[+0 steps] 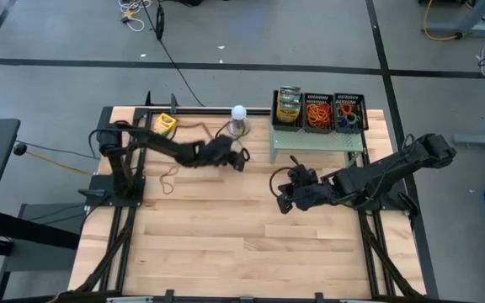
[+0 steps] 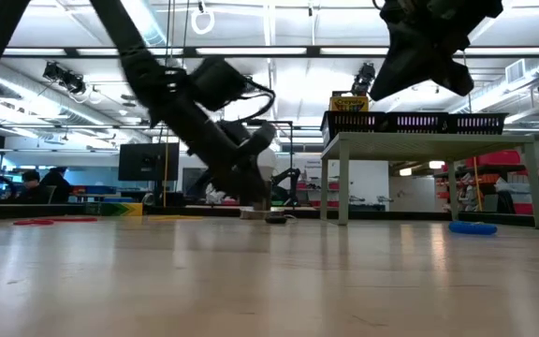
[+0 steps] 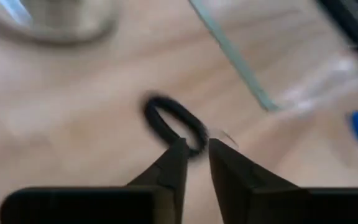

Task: Pick & Place Office Desk Supplies
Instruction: Put the black spring keychain into the right basket on the shelf

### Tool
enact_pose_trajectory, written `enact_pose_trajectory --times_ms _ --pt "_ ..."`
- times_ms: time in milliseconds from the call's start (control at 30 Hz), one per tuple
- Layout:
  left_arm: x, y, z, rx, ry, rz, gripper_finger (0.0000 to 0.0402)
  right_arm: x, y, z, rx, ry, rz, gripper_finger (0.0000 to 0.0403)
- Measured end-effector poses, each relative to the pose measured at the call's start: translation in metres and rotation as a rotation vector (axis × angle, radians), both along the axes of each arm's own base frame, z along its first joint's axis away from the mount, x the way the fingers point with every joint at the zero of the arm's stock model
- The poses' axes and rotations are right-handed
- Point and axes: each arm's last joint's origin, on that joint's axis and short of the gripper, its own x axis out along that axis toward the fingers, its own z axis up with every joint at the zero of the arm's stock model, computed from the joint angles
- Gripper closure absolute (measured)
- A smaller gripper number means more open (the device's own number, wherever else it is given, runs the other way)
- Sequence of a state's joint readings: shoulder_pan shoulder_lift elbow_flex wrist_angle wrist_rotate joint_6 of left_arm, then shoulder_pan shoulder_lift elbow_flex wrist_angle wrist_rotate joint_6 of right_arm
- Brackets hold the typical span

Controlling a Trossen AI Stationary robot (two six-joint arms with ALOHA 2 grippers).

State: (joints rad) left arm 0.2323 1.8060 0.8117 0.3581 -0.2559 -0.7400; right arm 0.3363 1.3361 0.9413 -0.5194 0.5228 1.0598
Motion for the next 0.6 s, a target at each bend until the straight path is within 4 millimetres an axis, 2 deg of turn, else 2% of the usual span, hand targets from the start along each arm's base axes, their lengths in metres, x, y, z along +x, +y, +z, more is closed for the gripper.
enact_pose_trajectory --times_ms 167,267,433,600 --pt "0.009 0.034 0.021 0.023 0.146 0.024 0.0276 0.0 0.0 0.0 -0.007 0.001 0.009 0.0391" --pt "0.012 0.045 0.022 0.007 0.181 -0.008 0.0244 0.0 0.0 0.0 -0.02 0.006 0.022 0.0391" --pt "0.022 0.045 0.005 -0.021 0.238 -0.093 0.0206 0.0 0.0 0.0 -0.037 0.013 0.038 0.0391" --pt "0.028 0.04 -0.004 -0.001 0.293 -0.106 0.0201 0.0 0.0 0.0 -0.051 0.016 0.048 0.0391"
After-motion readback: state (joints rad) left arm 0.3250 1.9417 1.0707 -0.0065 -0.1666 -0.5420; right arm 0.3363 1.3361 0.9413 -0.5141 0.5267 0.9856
